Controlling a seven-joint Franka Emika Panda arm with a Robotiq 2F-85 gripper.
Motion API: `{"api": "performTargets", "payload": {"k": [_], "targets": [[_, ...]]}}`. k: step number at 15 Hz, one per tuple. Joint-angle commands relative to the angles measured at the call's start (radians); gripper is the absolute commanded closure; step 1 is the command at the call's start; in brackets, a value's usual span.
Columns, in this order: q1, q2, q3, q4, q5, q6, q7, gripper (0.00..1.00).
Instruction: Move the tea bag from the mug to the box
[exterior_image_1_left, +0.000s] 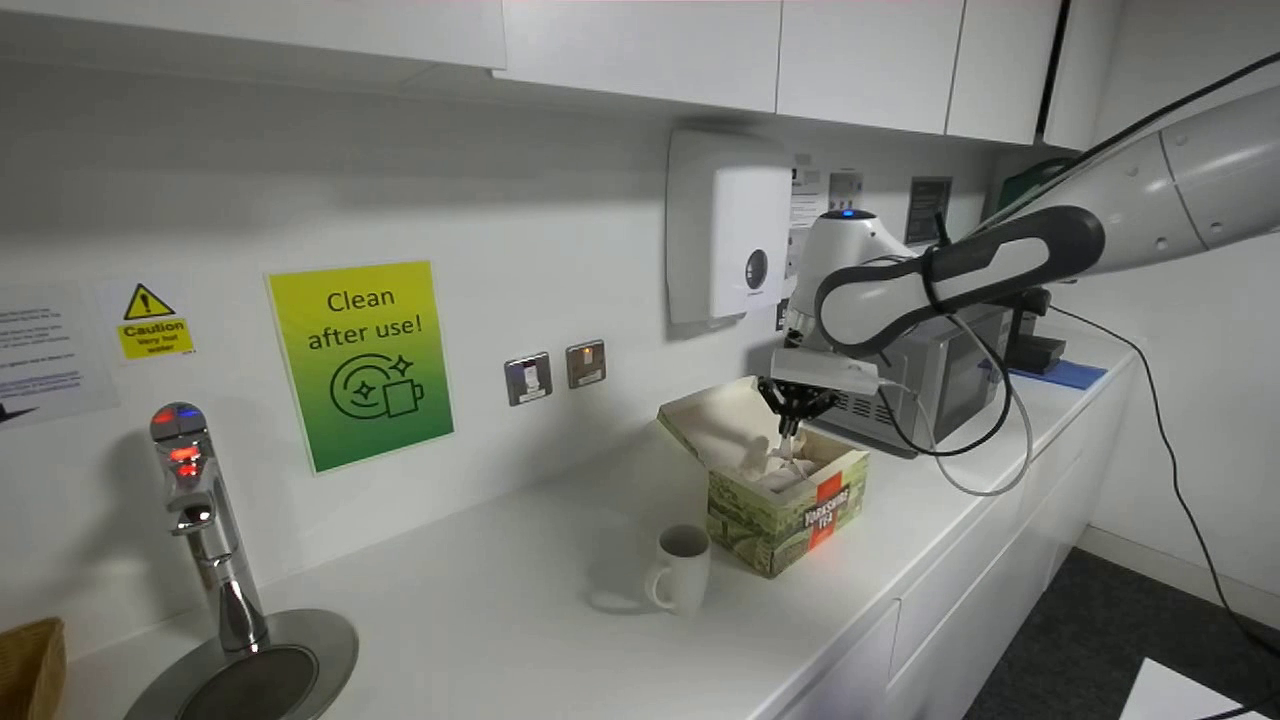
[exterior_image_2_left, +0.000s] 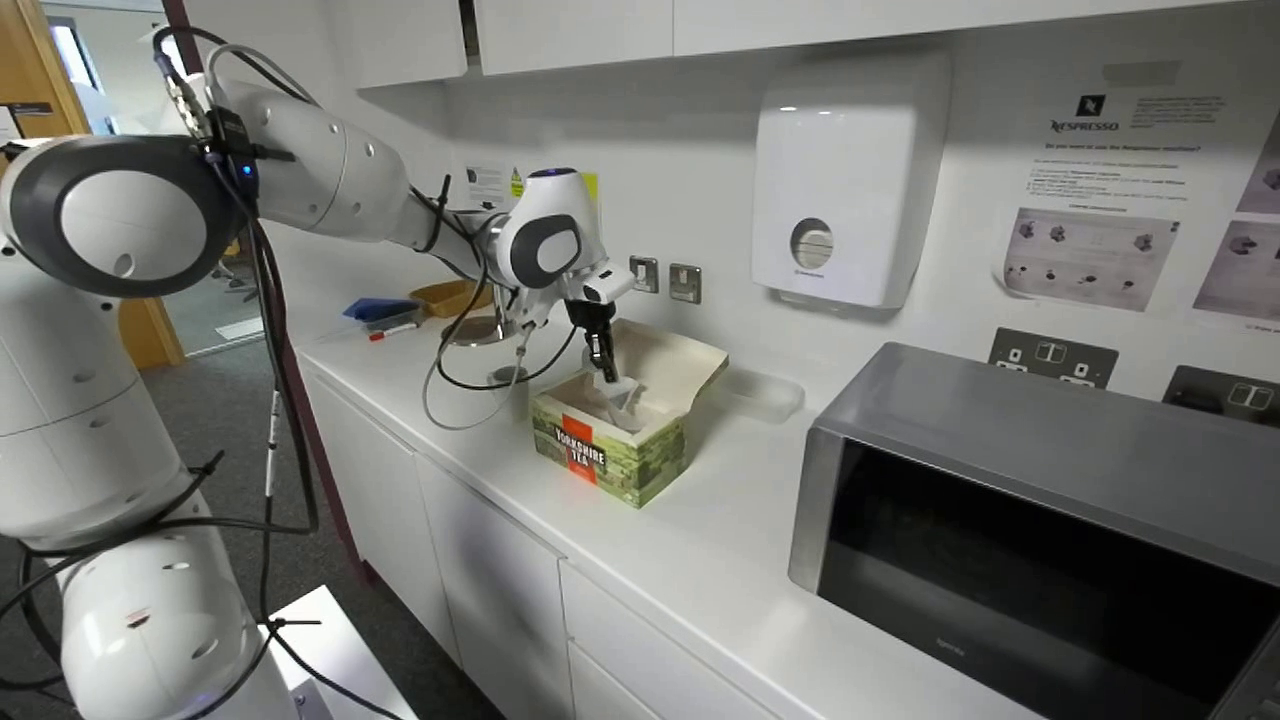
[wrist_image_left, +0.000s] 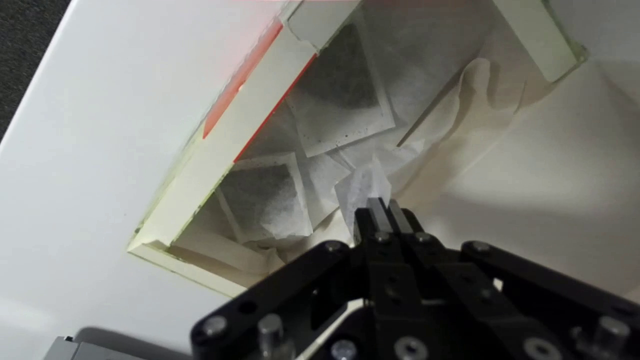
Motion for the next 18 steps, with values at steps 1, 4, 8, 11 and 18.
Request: {"api": "performTargets", "payload": {"k": [1,4,8,11,18], "targets": [[0.026,0.02,-0.04,0.014,-0.016,-0.015,0.027,1.0],[0.033,0.029,-0.051,0.015,-0.016,-0.017,0.031,1.0],[0.043,0.034,-0.056,0.015,-0.016,-0.015,0.036,0.73],[0.047,0.031,-0.055,0.014,-0.014,-0.014,0.039,0.5],[0.081,-0.025,-0.038,-0.018,0.016,-0.001,0.016,0.01]]}}
